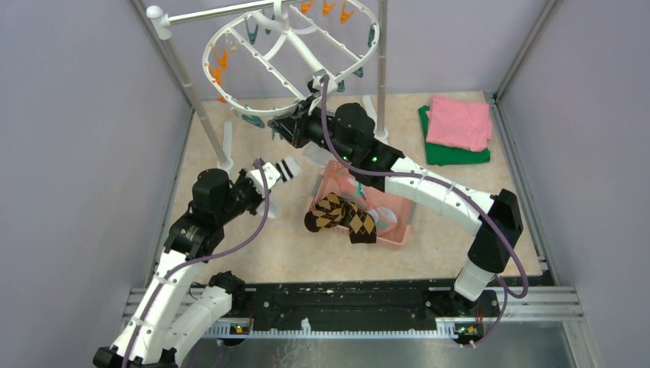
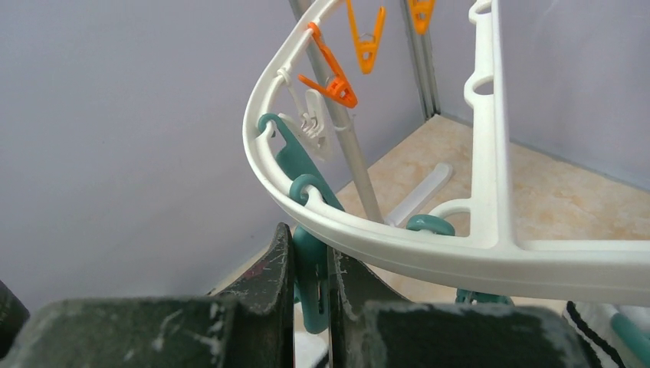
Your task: Remove the socks clipped to the hanger
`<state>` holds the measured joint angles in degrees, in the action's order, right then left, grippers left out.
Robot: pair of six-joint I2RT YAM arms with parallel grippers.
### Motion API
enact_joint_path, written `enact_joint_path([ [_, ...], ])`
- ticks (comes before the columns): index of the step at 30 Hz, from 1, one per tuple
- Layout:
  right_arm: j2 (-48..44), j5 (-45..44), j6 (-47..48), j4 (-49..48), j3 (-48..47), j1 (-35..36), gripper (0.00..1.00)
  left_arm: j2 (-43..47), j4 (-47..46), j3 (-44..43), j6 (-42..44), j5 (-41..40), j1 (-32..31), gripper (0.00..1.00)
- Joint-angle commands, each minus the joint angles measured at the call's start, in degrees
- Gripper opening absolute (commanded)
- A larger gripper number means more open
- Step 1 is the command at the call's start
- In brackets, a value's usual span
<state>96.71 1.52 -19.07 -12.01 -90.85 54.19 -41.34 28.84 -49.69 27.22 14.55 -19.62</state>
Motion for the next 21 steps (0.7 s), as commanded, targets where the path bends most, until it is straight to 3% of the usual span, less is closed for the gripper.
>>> enact_joint_path([
  [1, 1.04, 1.54, 0.96, -0.27, -3.95, -0.45, 0.00, 2.75, 2.61, 4.02, 8.19, 2.45, 0.02, 0.00],
  [6, 1.11, 2.03, 0.80, -0.21, -3.81, -0.45, 0.00, 2.71, 2.04, 2.24, 8.46, 8.01, -0.05, 0.00],
  [13, 1.12, 2.32, 0.01, 0.05, -3.46, -0.49, 0.00, -5.55, -0.02, -2.86, 10.58, 20.14, -0.50, 0.01],
  [21, 1.37, 3.15, -1.04, -0.34, -3.32, -0.50, 0.00, -14.06, -2.34, -2.78, 23.06, 18.92, -6.82, 0.00],
])
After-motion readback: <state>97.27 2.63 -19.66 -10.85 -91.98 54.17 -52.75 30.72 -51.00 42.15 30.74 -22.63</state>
